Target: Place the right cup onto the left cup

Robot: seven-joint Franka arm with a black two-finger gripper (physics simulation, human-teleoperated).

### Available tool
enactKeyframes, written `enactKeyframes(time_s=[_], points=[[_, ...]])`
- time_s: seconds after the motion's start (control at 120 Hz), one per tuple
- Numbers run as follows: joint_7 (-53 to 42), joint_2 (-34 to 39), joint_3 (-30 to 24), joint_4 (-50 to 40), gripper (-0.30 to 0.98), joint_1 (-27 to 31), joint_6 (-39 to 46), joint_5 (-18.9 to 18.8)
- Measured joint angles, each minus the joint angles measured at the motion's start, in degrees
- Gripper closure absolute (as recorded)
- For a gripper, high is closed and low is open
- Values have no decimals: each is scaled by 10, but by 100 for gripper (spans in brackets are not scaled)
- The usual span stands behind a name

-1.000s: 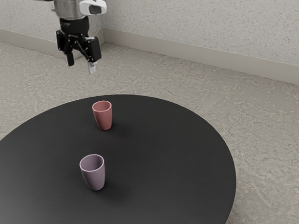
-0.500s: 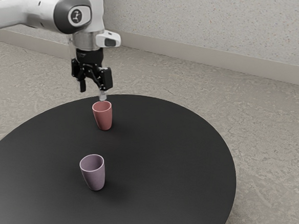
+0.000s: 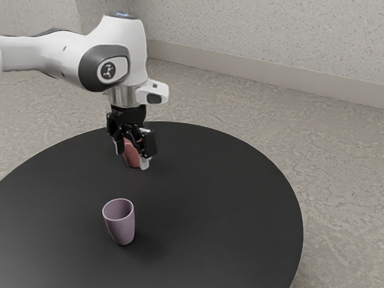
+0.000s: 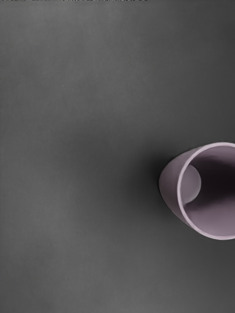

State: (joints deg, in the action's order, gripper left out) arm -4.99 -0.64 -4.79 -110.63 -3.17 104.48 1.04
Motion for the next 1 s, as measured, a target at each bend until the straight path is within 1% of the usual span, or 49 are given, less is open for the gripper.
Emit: enactKeyframes(time_s=[0.233,0.45,0.633,0.725,0.9,1.0], points=[[5,8,-7,-45,0,-15,41,9],[30,9,-12,-82,0,-30,69,22],[46,21,-12,-118,0,-40,104,26],[52,29,-11,-133,0,-31,120,26],[62,32,-8,-140,0,12,141,25],[66,30,-7,-147,0,26,147,24]])
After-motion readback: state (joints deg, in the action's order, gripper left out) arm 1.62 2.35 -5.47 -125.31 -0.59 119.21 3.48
